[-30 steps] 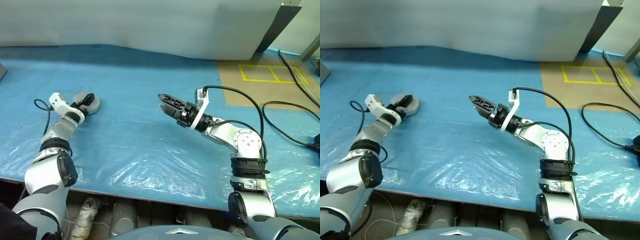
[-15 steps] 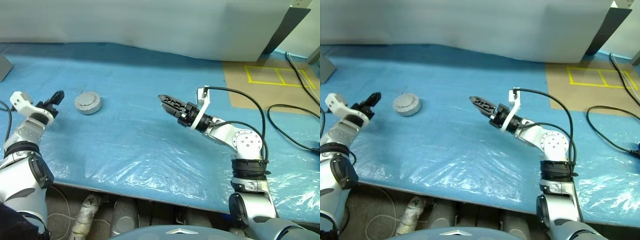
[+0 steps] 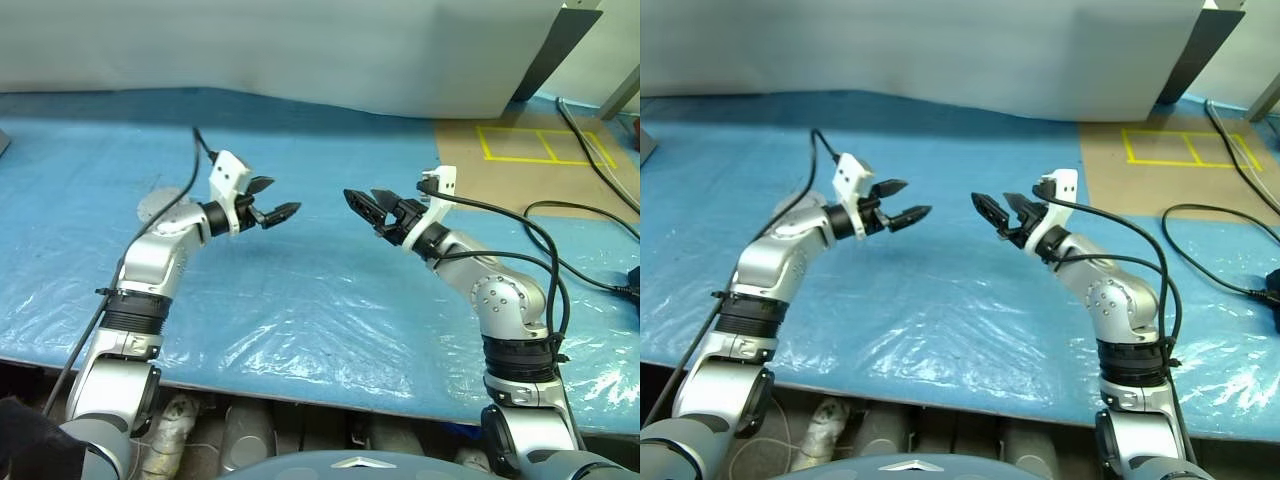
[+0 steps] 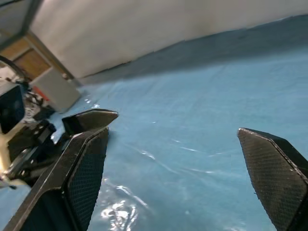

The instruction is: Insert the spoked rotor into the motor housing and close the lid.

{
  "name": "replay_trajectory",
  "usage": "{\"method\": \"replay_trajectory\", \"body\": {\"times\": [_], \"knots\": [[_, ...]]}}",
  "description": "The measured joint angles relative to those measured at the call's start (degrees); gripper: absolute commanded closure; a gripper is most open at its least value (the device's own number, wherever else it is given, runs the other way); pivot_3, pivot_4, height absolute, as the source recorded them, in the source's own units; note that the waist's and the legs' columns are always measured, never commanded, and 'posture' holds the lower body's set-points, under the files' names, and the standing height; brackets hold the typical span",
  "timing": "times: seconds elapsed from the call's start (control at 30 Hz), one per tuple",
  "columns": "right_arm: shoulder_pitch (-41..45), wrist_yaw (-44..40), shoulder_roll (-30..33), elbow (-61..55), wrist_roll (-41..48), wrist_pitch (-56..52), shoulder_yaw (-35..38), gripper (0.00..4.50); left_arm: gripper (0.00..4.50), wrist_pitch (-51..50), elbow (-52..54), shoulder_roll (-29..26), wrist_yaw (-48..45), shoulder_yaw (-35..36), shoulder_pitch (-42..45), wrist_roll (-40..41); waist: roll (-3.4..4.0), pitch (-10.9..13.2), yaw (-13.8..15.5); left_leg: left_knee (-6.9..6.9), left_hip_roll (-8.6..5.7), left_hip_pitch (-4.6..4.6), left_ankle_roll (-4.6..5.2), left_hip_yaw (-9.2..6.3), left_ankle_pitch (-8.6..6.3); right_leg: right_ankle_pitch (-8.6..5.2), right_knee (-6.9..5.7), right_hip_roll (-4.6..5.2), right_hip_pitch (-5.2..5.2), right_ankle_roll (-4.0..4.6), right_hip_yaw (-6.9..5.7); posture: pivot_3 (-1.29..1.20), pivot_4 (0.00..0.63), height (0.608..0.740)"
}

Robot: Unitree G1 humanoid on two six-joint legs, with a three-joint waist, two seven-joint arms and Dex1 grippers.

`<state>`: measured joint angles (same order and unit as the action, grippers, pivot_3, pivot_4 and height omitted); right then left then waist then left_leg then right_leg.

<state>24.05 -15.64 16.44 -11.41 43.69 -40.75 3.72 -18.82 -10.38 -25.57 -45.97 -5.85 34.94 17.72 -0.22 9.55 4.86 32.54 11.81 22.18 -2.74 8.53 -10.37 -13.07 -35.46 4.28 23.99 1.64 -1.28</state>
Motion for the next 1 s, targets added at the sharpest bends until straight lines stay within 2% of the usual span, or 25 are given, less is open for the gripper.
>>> {"method": "replay_trajectory", "body": {"times": [0.3,0.57,1.0], "knots": [[0.89,-0.42,-0.08,0.08,-8.81,3.20,-1.33,0.00,0.03,4.43,0.57,4.91,-0.60,0.06,-0.37,-0.87,0.01,0.00,0.38,0.06,-0.01,0.03,0.00,0.00,0.00,0.00,-0.04,0.00,0.00,0.00,0.02,0.00,0.150,0.740],[0.82,0.53,-0.92,0.40,-15.77,4.19,-4.00,0.00,0.03,3.55,3.76,6.32,1.26,1.91,-2.23,0.47,0.02,0.01,0.38,0.05,-0.01,0.00,0.00,0.00,0.00,0.00,-0.07,0.00,0.00,0.00,0.03,0.00,0.150,0.740],[2.60,-0.28,-4.40,4.06,-21.54,7.11,-5.35,0.00,0.03,3.34,4.04,6.39,3.79,2.36,-3.50,-0.21,0.03,0.01,0.27,0.07,-0.01,-0.01,0.00,0.01,0.00,0.00,-0.11,-0.01,0.00,0.00,0.06,0.00,0.150,0.740]]}}
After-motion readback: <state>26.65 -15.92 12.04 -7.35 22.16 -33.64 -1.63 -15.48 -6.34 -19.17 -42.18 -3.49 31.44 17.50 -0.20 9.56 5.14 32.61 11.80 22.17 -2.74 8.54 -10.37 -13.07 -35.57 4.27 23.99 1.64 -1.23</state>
